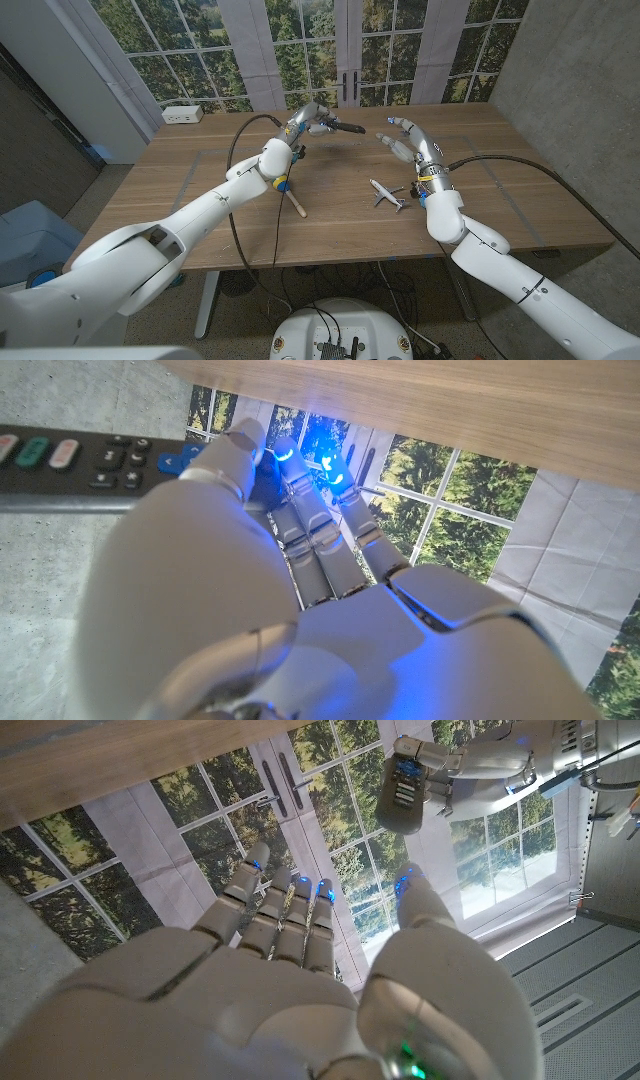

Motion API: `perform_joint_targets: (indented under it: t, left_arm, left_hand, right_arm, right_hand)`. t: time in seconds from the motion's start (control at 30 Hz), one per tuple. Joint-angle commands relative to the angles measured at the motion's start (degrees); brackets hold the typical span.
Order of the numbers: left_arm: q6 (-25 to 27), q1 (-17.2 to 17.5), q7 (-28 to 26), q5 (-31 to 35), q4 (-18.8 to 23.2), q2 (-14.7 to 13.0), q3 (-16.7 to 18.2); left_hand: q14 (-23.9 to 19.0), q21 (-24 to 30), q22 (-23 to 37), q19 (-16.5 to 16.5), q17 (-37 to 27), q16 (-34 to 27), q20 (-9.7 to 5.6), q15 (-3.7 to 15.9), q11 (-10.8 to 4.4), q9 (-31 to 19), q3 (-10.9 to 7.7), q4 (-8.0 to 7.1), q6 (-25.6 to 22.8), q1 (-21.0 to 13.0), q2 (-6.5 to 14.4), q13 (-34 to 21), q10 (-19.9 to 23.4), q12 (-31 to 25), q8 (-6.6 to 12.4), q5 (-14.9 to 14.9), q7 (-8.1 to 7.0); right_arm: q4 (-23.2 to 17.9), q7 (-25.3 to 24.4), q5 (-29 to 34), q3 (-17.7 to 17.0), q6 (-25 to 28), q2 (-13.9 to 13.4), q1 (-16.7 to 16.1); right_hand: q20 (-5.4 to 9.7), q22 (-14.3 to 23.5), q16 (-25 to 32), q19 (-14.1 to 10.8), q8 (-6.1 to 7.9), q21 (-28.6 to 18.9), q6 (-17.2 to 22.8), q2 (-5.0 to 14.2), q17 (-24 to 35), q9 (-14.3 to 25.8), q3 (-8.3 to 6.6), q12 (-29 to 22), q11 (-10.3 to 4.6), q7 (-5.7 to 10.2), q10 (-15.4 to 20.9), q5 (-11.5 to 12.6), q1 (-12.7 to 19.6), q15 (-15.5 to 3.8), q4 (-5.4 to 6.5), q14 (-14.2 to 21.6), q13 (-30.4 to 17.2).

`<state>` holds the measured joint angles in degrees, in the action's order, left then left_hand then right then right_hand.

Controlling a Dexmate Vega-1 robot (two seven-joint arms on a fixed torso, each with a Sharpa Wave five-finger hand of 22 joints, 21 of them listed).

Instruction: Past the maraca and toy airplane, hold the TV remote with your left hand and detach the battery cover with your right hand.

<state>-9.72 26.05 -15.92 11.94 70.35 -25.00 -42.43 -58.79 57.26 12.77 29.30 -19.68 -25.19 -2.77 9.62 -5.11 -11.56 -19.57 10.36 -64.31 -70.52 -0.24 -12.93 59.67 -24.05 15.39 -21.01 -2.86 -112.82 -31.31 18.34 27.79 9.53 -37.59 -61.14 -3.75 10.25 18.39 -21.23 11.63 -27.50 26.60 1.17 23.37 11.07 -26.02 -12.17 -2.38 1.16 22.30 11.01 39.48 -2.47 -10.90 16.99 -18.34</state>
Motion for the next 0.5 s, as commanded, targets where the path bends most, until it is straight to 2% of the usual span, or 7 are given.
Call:
perform_joint_targets:
  t: [0.03,0.27,0.5]
  left_arm:
    - [-1.0,-0.69,3.31,-2.07,0.0,-0.19,-0.09]
    - [-3.16,-1.46,5.56,-2.51,-0.84,-0.49,-0.49]
    - [-5.09,-1.94,6.52,-2.55,-1.79,-0.51,-0.64]
  left_hand:
    - [-0.52,0.48,0.05,-0.06,-0.03,0.32,-7.03,4.37,-6.23,-0.15,0.07,-0.26,-2.85,-0.11,0.02,-5.38,10.57,0.01,-0.27,-0.62,2.46]
    - [-0.55,0.92,-0.06,-0.43,-0.09,0.46,-7.0,4.37,-6.21,-0.2,0.15,-0.33,-2.88,-0.15,0.07,-5.51,10.37,0.22,-0.71,-1.12,2.53]
    - [-0.47,1.33,-0.18,-0.75,-0.07,0.68,-7.07,4.37,-6.18,-0.26,0.28,-0.39,-2.85,-0.11,0.08,-5.65,10.14,0.42,-1.12,-1.51,2.39]
  right_arm:
    - [0.18,0.11,5.14,3.06,2.18,0.24,2.27]
    - [1.0,-0.12,7.37,4.27,1.86,0.5,3.43]
    - [1.81,-0.05,9.17,5.21,1.72,0.85,4.53]
  right_hand:
    - [0.21,0.15,0.01,-0.88,0.43,0.11,0.29,-0.71,-0.15,0.09,-0.59,0.1,-0.88,0.85,0.36,-0.32,2.3,-3.2,-0.21,0.67,0.13]
    - [1.28,0.26,0.77,-2.52,0.47,-0.27,0.16,-1.44,0.0,0.15,-0.48,0.08,-2.27,1.74,0.49,-0.7,4.81,-4.88,0.25,1.97,0.38]
    - [1.36,0.3,0.86,-2.72,0.56,-0.28,0.31,-1.72,0.12,0.16,-0.3,0.05,-1.84,1.78,0.57,-0.78,5.39,-5.08,0.4,1.88,0.43]
